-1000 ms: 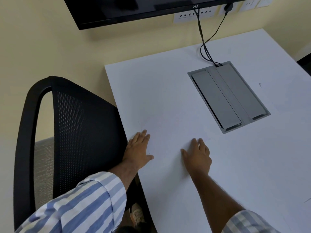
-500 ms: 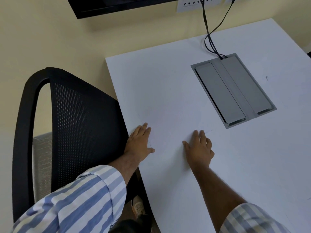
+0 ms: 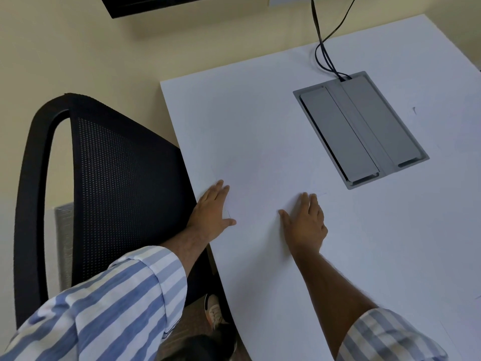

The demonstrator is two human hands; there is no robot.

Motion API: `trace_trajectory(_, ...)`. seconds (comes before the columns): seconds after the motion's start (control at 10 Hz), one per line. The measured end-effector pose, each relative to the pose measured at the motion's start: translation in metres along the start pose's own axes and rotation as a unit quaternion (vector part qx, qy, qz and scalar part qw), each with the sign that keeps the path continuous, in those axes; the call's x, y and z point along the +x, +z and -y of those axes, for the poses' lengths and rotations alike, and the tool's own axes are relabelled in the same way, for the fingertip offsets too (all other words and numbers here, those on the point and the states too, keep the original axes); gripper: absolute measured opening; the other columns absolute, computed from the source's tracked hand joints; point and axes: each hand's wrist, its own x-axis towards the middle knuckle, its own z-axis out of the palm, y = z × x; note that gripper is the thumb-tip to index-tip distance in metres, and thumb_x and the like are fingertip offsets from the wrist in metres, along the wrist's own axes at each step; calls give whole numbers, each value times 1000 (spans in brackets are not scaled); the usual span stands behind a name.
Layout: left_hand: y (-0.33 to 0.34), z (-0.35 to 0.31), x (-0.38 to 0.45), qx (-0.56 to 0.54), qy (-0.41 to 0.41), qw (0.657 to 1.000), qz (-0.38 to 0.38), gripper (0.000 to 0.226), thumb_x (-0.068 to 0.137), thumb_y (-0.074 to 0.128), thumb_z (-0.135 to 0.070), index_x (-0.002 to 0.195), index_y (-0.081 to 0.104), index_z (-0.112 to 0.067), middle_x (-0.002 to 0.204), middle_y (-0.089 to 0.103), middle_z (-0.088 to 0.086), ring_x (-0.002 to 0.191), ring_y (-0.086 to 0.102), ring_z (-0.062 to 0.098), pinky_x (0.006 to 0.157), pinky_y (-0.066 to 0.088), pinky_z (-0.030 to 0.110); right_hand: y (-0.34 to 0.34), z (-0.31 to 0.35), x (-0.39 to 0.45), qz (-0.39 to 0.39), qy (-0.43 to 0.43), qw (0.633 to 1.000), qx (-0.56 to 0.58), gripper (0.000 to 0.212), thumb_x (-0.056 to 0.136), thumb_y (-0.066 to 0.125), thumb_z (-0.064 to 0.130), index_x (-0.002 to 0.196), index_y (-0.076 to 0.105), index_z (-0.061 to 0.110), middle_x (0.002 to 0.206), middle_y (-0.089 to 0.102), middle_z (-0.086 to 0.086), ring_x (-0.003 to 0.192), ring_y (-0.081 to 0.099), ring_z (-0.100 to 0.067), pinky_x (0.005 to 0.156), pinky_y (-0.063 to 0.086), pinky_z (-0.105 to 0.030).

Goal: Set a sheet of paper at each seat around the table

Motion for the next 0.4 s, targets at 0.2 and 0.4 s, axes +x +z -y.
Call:
trace_trajectory(0.2,-3,-2,-14,-73,-39,994,-71,99,90,78,-44,166,18,-25,174,3,-14,160,4,10,129,18,37,-12,-20,-11,-2,-20,998,56,89,99,54,66,167,17,22,177,13,-2,158,26,-29,115,42,-55)
trace_trajectory(0.4,10,-25,-45,-76,-45,992,-91,90,92,75,-45,164,25,-25,174,6,-16,160,6,10,129,20,38,-31,-50,-24,4,-50,998,40,89,97,57,66,166,23,22,176,16,-2,156,30,-30,111,46,-56)
